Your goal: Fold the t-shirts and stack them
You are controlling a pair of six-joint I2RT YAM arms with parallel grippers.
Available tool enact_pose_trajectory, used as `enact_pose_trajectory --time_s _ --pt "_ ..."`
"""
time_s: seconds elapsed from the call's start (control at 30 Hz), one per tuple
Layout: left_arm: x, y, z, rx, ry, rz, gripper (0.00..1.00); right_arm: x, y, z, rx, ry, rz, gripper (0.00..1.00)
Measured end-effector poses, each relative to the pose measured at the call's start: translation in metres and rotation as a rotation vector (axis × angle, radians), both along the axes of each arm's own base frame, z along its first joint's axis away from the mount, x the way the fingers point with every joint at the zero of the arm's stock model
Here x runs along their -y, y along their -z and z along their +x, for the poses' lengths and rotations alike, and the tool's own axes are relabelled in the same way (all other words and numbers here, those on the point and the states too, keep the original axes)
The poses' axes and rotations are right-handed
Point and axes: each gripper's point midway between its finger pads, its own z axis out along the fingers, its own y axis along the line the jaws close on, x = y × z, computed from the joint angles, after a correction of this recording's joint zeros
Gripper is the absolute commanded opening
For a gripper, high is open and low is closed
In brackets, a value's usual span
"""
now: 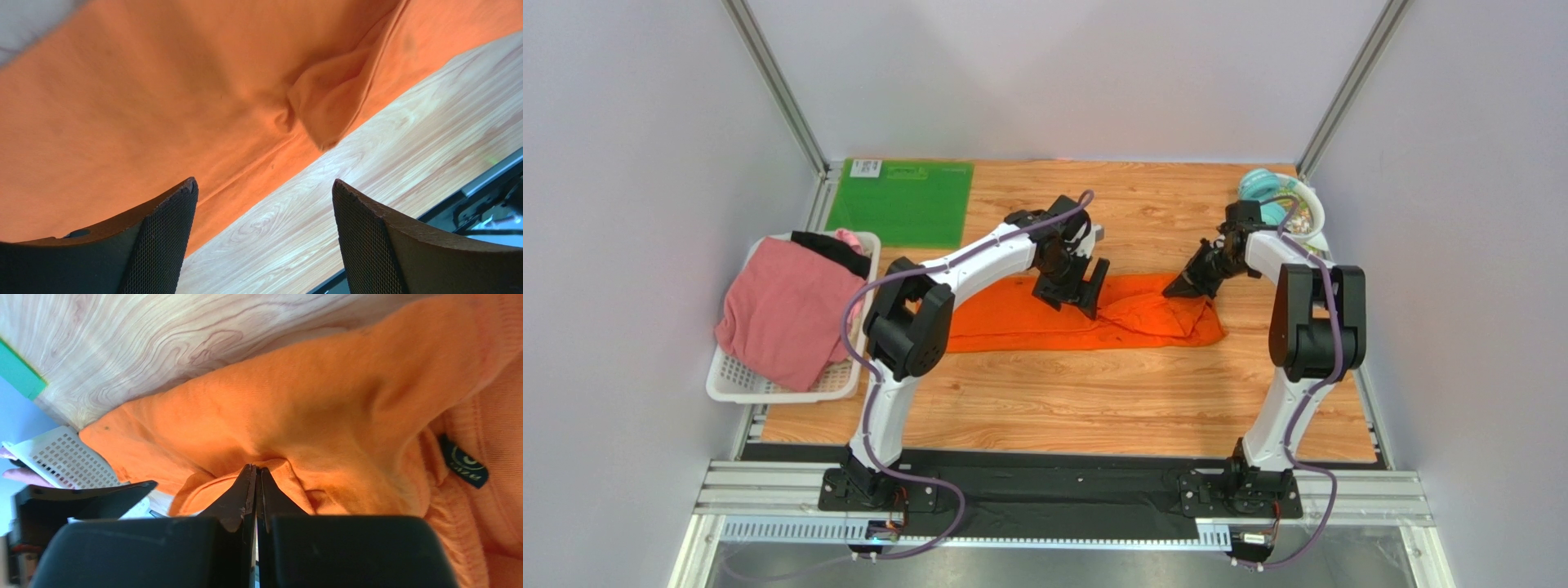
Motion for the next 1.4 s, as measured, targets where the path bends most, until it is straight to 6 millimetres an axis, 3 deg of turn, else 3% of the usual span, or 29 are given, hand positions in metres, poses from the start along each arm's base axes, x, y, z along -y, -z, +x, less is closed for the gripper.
enact_pose_trajectory --time_s 0.27,0.33,0.43,0.57,0.67,0.83,0.9,1.07,1.13,1.23,1.33,1.4 --pt "-0.013 0.034 -0.032 -0.116 0.030 0.046 0.86 0.022 0.001 0.009 0.003 0.046 -0.042 0.01" --pt "-0.012 0.035 -0.033 -0.121 0.036 0.043 0.86 0.026 0.001 0.011 0.005 0.055 -0.053 0.07" --pt "-0.009 0.035 -0.036 -0.125 0.045 0.037 0.86 0.031 0.001 0.010 -0.001 0.061 -0.073 0.26" --pt "-0.004 0.034 -0.042 -0.132 0.065 0.028 0.86 0.036 0.001 0.009 -0.009 0.056 -0.107 0.61" --pt "-0.001 0.033 -0.045 -0.134 0.076 0.025 0.86 0.041 -0.001 0.009 -0.014 0.056 -0.138 0.70" --pt "-0.001 0.033 -0.045 -0.125 0.093 0.028 0.86 0.047 -0.011 0.011 0.001 0.063 -0.177 0.71" --pt "-0.003 0.029 -0.042 -0.114 0.104 0.031 0.86 0.047 -0.025 0.010 0.035 0.068 -0.178 0.69" --pt "-0.020 0.011 -0.007 -0.009 0.144 0.041 0.85 0.041 -0.066 -0.003 0.144 0.069 -0.177 0.59" --pt "-0.041 0.004 0.020 0.067 0.153 0.065 0.84 0.037 -0.071 -0.013 0.159 0.062 -0.181 0.54" --pt "-0.085 -0.006 0.049 0.160 0.155 0.127 0.83 0.034 -0.062 -0.022 0.137 0.043 -0.214 0.49" --pt "-0.128 -0.011 0.059 0.233 0.156 0.210 0.83 0.030 -0.047 -0.034 0.098 0.008 -0.294 0.45" --pt "-0.154 -0.012 0.050 0.273 0.180 0.287 0.83 0.022 -0.040 -0.042 0.081 -0.036 -0.356 0.40"
